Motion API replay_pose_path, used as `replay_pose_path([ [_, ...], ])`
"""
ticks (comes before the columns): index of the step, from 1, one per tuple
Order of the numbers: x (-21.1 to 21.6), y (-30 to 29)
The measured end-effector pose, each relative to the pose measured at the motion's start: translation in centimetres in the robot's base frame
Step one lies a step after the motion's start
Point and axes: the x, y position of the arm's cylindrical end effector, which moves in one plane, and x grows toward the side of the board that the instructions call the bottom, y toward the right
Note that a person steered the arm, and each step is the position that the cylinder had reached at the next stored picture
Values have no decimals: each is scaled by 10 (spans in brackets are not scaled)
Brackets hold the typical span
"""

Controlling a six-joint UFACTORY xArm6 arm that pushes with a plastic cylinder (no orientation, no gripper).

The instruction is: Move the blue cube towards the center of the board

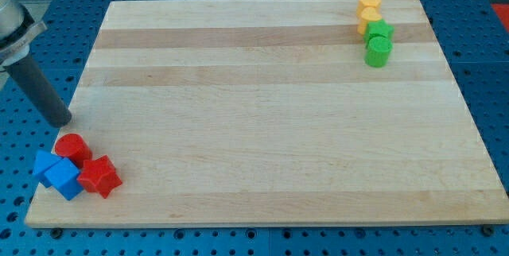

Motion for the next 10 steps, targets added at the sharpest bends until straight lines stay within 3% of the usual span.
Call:
replay_pose_path([
  [1,83,7],
  [2,124,9],
  [5,116,0],
  [6,105,0],
  [7,46,0],
  [8,23,3],
  [9,-78,66],
  [10,-115,206],
])
